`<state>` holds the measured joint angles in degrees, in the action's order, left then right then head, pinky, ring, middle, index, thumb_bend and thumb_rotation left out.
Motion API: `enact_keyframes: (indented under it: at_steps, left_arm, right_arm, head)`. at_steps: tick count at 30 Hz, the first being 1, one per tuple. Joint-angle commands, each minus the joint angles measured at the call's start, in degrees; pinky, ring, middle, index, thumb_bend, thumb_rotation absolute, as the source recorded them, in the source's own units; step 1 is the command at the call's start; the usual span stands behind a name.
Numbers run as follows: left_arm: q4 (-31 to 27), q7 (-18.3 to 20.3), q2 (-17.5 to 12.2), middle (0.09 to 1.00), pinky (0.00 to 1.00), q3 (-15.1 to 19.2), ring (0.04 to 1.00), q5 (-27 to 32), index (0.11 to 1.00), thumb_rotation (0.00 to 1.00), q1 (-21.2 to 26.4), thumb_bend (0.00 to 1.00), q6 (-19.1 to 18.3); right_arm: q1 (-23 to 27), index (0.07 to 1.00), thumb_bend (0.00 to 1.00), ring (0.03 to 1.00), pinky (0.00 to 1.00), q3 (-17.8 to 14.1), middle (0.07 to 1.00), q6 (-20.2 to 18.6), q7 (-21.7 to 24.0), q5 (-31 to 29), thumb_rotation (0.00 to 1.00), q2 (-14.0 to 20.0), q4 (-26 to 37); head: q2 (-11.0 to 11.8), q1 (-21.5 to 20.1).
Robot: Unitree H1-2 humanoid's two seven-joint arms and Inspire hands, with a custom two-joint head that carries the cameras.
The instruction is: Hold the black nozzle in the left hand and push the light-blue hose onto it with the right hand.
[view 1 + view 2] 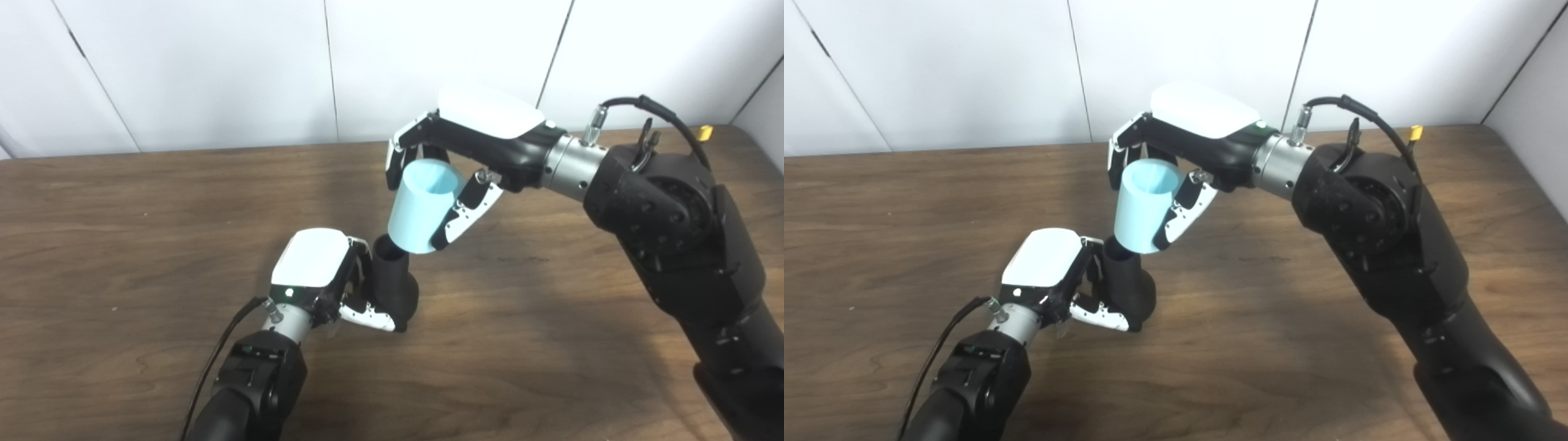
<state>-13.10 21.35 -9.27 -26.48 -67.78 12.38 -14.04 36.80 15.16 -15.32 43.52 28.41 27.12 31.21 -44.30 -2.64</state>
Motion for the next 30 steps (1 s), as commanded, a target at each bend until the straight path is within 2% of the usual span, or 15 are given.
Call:
enact_keyframes:
  at_steps: [1,9,19,30]
  left_arm:
    - [-0.5,2.0,0.5,0.517,0.43,-1.1,0.493,-0.1,0.449,0.00,-0.5,0.50,0.3]
    - [-0.6,2.4,0.6,0.512,0.43,-1.4,0.493,-0.7,0.455,0.00,-0.5,0.50,0.0]
    - [-1.6,4.3,1.0,0.516,0.44,-1.3,0.495,-0.7,0.452,0.00,-0.4,0.50,-0.8]
    - [-1.6,4.0,1.1,0.515,0.44,-1.5,0.498,-1.3,0.451,0.00,-0.4,0.50,-0.7]
  right_arm:
    - [2.0,0.521,0.52,0.379,0.36,-0.6,0.485,0.6,-1.3,0.2,0.00,0.3,0.0]
    - [1.5,0.512,0.52,0.388,0.37,0.1,0.499,3.0,-2.8,0.3,0.00,-0.6,-1.4]
    - [1.0,0.500,0.52,0.392,0.38,0.9,0.512,2.5,-2.5,1.5,0.00,-1.4,-1.9]
    - [0.2,0.512,0.51,0.380,0.36,1.5,0.507,3.5,-2.6,1.3,0.00,-2.3,-2.9]
  head:
    - [0.0,0.0]
    - [-0.3,0.2]
    - [-0.7,0.3]
    - [-1.1,0.4]
